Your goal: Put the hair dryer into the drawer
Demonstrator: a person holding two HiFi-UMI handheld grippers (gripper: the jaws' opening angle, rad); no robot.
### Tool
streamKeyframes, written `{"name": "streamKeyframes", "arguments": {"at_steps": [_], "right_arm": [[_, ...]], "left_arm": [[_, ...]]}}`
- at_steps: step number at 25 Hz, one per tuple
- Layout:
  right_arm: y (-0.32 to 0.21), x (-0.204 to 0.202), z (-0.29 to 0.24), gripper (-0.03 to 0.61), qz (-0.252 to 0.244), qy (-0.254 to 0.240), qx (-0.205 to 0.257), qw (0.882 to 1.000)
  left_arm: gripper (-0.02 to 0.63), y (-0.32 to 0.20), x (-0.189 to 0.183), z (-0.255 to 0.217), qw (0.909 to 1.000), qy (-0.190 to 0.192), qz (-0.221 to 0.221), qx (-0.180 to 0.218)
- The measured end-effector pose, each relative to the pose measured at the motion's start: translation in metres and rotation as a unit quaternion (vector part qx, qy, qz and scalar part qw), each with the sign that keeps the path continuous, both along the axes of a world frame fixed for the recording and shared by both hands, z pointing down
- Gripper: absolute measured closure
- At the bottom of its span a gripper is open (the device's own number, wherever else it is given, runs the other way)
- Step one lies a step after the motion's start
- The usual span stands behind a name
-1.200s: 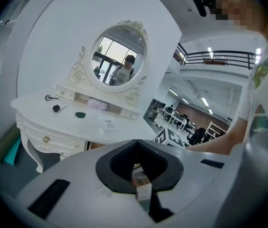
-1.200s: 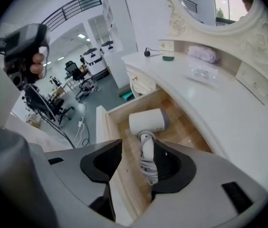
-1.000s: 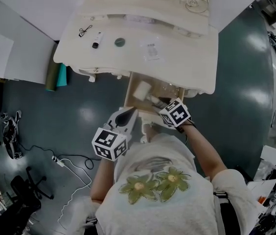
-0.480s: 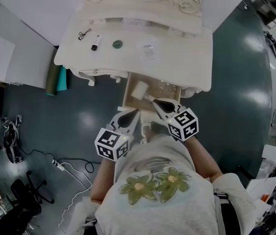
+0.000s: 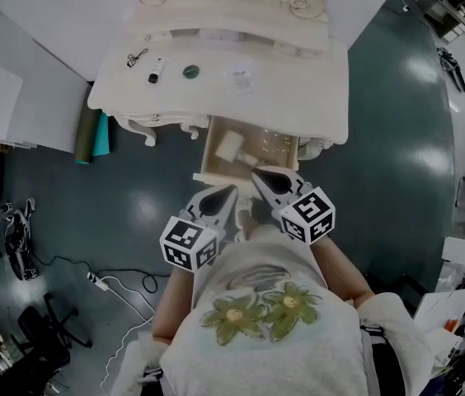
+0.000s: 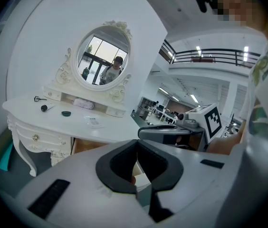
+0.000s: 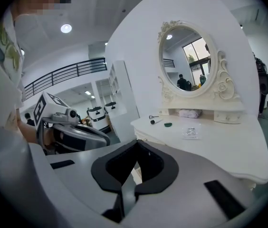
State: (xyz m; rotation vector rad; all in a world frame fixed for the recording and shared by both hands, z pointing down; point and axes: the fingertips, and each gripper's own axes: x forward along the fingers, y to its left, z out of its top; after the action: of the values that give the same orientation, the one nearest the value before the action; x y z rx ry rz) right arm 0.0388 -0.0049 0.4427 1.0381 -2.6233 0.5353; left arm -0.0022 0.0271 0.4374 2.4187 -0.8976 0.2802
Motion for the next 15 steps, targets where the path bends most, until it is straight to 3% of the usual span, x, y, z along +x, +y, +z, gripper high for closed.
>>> {"name": "streamKeyframes", "arguments": {"at_steps": [15], "right_arm": [[0.036, 0.007, -0.005, 0.557, 0.02, 0.018, 0.005, 1.0]], "left_arm": [[0.603, 0.039, -0.001, -0.004, 1.0, -0.002, 0.008, 0.004]]}}
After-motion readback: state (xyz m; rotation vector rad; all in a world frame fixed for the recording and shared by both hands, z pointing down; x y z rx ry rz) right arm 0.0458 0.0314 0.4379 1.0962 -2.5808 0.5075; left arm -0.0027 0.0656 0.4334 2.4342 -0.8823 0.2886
